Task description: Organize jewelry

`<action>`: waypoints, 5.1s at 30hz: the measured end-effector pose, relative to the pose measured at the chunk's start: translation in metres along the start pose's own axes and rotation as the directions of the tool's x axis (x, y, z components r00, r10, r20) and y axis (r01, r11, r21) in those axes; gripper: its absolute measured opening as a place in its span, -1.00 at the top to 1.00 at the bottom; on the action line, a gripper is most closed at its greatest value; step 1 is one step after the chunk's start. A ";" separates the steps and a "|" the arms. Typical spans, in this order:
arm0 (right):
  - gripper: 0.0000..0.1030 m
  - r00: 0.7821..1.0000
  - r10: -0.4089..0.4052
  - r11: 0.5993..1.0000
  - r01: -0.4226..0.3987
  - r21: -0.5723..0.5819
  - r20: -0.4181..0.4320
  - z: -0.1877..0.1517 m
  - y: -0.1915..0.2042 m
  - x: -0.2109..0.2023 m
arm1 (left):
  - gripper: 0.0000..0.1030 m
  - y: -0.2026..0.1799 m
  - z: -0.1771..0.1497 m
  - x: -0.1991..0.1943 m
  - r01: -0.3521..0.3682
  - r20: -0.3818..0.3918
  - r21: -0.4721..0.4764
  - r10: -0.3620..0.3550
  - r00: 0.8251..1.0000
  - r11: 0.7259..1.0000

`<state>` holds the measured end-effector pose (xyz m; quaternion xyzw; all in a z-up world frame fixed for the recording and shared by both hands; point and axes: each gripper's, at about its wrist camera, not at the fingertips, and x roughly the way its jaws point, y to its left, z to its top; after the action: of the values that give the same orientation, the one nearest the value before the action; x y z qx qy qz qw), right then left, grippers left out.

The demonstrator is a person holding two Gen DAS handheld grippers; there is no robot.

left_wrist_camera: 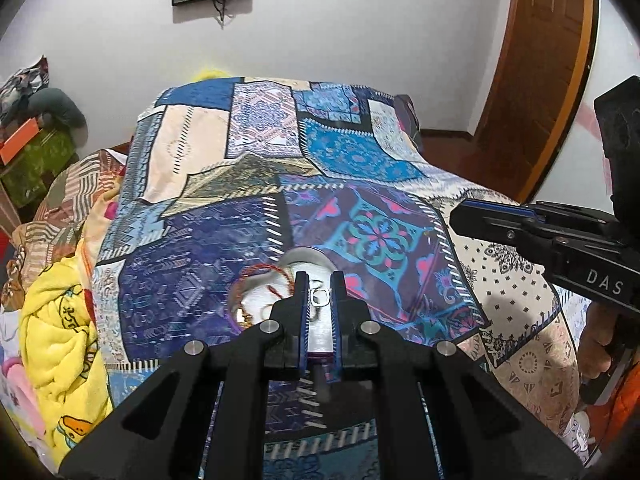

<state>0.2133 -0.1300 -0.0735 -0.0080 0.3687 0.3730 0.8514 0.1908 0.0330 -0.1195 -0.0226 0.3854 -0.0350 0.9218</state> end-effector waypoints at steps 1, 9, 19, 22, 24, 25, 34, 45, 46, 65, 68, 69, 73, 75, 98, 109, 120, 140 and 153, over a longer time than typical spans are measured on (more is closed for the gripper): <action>0.81 1.000 0.002 1.000 -0.002 -0.004 0.001 0.001 0.003 0.001 | 0.83 0.003 0.000 -0.002 0.001 0.006 -0.003 -0.001 1.000 1.000; 0.81 1.000 0.028 0.999 -0.028 -0.038 -0.001 0.009 0.033 0.018 | 0.83 0.022 -0.001 -0.008 0.008 0.031 -0.006 -0.007 0.999 1.000; 0.81 0.996 0.040 0.998 -0.043 -0.043 -0.079 0.000 0.040 0.053 | 0.83 0.039 -0.019 0.021 0.040 -0.031 -0.045 -0.041 0.999 0.998; 0.81 0.993 0.048 0.998 -0.052 -0.033 -0.109 -0.006 0.039 0.063 | 0.83 0.042 -0.023 0.030 0.050 -0.051 -0.055 -0.053 0.997 0.997; 0.81 0.990 0.059 0.998 -0.063 -0.023 -0.127 -0.011 0.037 0.067 | 0.83 0.042 -0.024 0.034 0.053 -0.057 -0.057 -0.056 0.997 0.997; 0.81 0.989 0.064 0.998 -0.067 -0.020 -0.134 -0.013 0.037 0.068 | 0.83 0.043 -0.024 0.036 0.052 -0.058 -0.059 -0.055 0.997 0.997; 0.81 0.980 0.074 0.996 -0.080 -0.028 -0.182 -0.027 0.040 0.080 | 0.84 0.053 -0.019 0.040 0.078 -0.049 -0.089 -0.083 0.995 0.993; 0.51 0.986 0.000 0.995 -0.016 -0.097 -0.168 -0.027 0.044 0.078 | 0.42 0.060 -0.016 0.035 0.073 -0.044 -0.121 -0.079 0.996 0.990; 0.39 0.988 -0.007 0.995 -0.009 -0.101 -0.157 -0.027 0.044 0.075 | 0.41 0.061 -0.015 0.033 0.073 -0.042 -0.125 -0.079 0.996 0.989; 0.31 0.996 -0.046 0.997 0.051 -0.056 0.083 0.009 0.060 -0.026 | 0.39 0.033 0.007 -0.091 0.061 0.170 -0.083 -0.046 0.984 0.995; 0.31 0.981 -0.061 0.995 0.073 -0.062 0.183 0.016 0.073 -0.065 | 0.39 0.021 0.009 -0.130 0.047 0.255 -0.059 -0.031 0.967 0.997; 0.31 0.976 -0.061 0.995 0.076 -0.063 0.210 0.017 0.077 -0.076 | 0.38 0.016 0.008 -0.144 0.038 0.288 -0.049 -0.022 0.957 0.998; 0.31 0.937 -0.065 0.993 0.095 -0.070 0.343 0.019 0.099 -0.125 | 0.28 -0.004 0.002 -0.199 -0.009 0.418 -0.021 0.017 0.908 1.000; 0.31 0.911 -0.066 0.991 0.106 -0.078 0.407 0.015 0.111 -0.149 | 0.17 -0.014 -0.005 -0.223 -0.043 0.483 -0.015 0.045 0.874 0.999; -1.00 0.778 -0.204 0.960 0.278 -0.035 0.595 -0.020 0.158 -0.202 | -0.94 -0.038 -0.062 -0.309 -0.174 0.666 -0.130 0.216 0.714 0.976; -1.00 0.790 -0.205 0.961 0.274 -0.033 0.577 -0.026 0.153 -0.201 | -0.94 -0.039 -0.061 -0.301 -0.181 0.649 -0.138 0.227 0.726 0.974; -1.00 0.814 -0.205 0.966 0.258 -0.021 0.543 -0.028 0.147 -0.198 | -0.94 -0.034 -0.059 -0.293 -0.172 0.629 -0.150 0.228 0.743 0.974; -1.00 0.824 -0.208 0.965 0.262 -0.028 0.527 -0.027 0.148 -0.200 | -0.95 -0.028 -0.058 -0.284 -0.171 0.609 -0.160 0.234 0.758 0.972; -1.00 0.824 -0.210 0.965 0.260 -0.021 0.526 -0.025 0.145 -0.200 | -0.95 -0.028 -0.058 -0.282 -0.153 0.609 -0.144 0.209 0.765 0.978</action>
<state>0.0147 -0.1588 0.0731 0.0083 0.1037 0.2699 0.9572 -0.0494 0.0273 0.0421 -0.0351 0.0619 0.0801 0.9942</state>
